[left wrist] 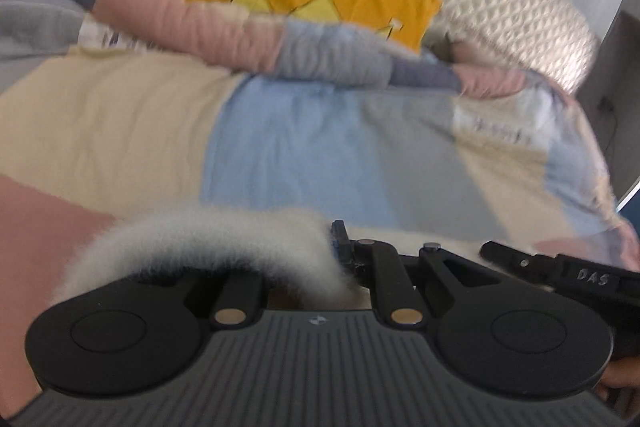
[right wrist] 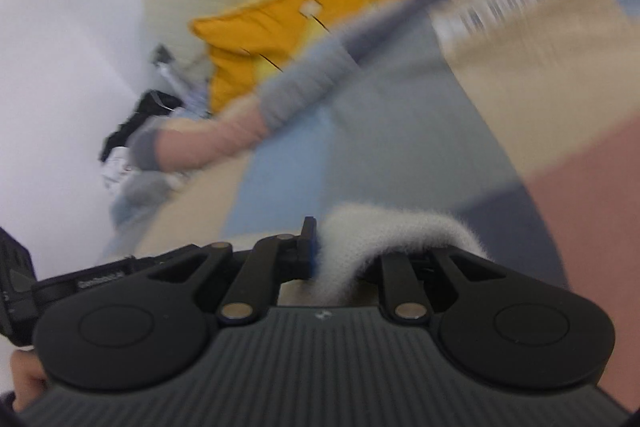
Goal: Fold large clothes
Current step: 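Raise the blanket high with both grippers and swing it over the bed, then lower the blanket onto the bed and open both grippers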
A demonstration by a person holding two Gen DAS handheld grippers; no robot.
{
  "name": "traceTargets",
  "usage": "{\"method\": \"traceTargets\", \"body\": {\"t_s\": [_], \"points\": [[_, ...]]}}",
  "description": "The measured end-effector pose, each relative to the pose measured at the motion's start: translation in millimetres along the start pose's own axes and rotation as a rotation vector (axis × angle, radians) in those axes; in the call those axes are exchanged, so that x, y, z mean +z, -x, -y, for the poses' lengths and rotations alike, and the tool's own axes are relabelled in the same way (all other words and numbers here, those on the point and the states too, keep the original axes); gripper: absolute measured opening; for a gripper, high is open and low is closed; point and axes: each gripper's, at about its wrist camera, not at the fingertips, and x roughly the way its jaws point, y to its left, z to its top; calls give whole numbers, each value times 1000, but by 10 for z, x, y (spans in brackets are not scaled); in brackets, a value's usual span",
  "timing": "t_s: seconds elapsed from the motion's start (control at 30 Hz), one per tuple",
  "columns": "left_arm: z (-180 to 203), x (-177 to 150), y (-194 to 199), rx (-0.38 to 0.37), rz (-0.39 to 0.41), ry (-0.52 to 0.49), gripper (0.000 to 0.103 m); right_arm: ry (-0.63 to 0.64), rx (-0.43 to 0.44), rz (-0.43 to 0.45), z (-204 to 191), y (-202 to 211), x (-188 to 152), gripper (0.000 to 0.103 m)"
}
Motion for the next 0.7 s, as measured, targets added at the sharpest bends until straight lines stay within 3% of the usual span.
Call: {"method": "traceTargets", "body": {"t_s": [0.13,0.4,0.7], "points": [[-24,-177,77,-8,50,-11,15,37,20,18,37,-86,-148,16],[-8,-276,330,-43,114,-21,15,-11,45,-9,211,-420,-115,16],[14,-263,283,-31,116,-33,15,-20,53,8,225,-412,-135,16]]}}
